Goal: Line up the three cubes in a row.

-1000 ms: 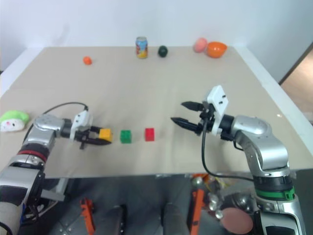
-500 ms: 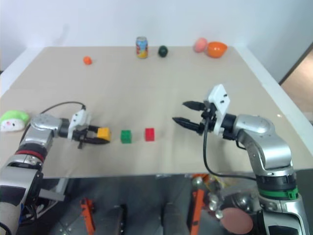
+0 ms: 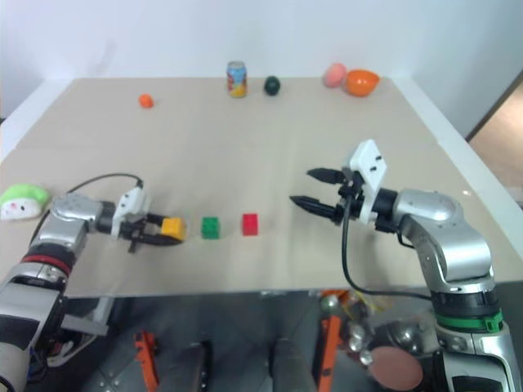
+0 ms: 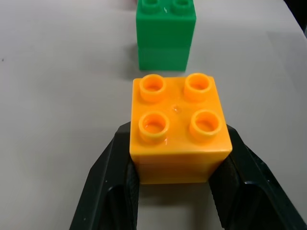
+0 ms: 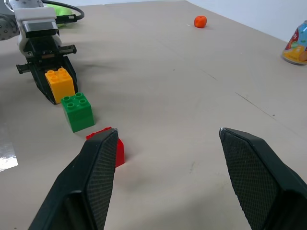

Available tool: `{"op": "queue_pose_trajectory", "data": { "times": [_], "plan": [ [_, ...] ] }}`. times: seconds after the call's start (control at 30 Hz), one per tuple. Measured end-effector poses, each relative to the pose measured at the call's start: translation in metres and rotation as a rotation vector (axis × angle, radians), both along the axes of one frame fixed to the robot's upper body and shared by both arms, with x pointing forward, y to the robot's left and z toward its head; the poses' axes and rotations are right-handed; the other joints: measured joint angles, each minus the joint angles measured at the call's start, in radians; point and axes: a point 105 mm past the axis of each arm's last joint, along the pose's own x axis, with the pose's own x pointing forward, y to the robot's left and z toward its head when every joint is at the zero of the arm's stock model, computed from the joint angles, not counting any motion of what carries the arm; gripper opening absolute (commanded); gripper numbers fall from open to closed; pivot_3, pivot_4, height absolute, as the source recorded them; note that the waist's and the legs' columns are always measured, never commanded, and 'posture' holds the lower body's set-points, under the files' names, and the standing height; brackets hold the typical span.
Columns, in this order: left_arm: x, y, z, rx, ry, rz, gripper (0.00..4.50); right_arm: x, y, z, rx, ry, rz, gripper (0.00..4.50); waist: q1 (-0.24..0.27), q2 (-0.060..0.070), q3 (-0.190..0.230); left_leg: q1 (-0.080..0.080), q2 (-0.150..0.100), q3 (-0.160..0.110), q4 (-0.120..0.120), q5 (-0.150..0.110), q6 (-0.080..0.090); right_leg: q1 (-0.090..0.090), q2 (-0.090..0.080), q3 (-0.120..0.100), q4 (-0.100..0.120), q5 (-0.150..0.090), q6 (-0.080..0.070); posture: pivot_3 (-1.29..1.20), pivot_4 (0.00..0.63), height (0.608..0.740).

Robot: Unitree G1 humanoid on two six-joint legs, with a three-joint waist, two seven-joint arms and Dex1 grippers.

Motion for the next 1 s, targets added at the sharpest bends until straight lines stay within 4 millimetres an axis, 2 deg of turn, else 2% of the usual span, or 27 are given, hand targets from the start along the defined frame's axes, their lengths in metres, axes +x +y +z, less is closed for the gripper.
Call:
{"op": "queue_pose_trajectory", "data": {
  "times": [0.53,0.57,0.77,1.0],
  "plan": [
    [0.0,-0.003,-0.002,-0.014,-0.036,-0.01,1.36,0.001,-0.001,0.006,-0.013,-0.018,0.002,3.47,0.001,0.0,0.0,0.0,0.0,0.0,0.0,0.0,0.0,0.0,0.0,0.0,0.0,0.0,0.0,0.0,0.15,0.74],
    [0.001,-0.004,-0.003,-0.017,-0.036,-0.01,2.38,0.001,-0.001,0.006,-0.013,-0.018,0.002,3.47,0.001,0.0,0.0,0.0,0.0,0.0,0.0,0.0,0.0,0.0,0.0,0.0,0.0,0.0,0.0,0.0,0.15,0.74],
    [0.005,-0.009,0.0,-0.045,-0.059,-0.002,4.45,0.001,-0.001,0.006,-0.013,-0.017,0.002,3.47,0.002,0.0,0.0,0.0,0.0,0.0,0.001,0.0,0.0,0.0,0.0,0.0,0.0,0.0,0.0,0.0,0.15,0.74],
    [0.005,-0.01,0.002,-0.039,-0.07,-0.011,4.45,0.002,-0.001,0.008,-0.012,-0.015,0.013,3.47,0.001,0.0,0.0,0.0,0.0,0.0,0.001,0.0,0.0,0.0,0.0,0.0,0.0,0.0,0.0,0.0,0.15,0.74]
  ]
}}
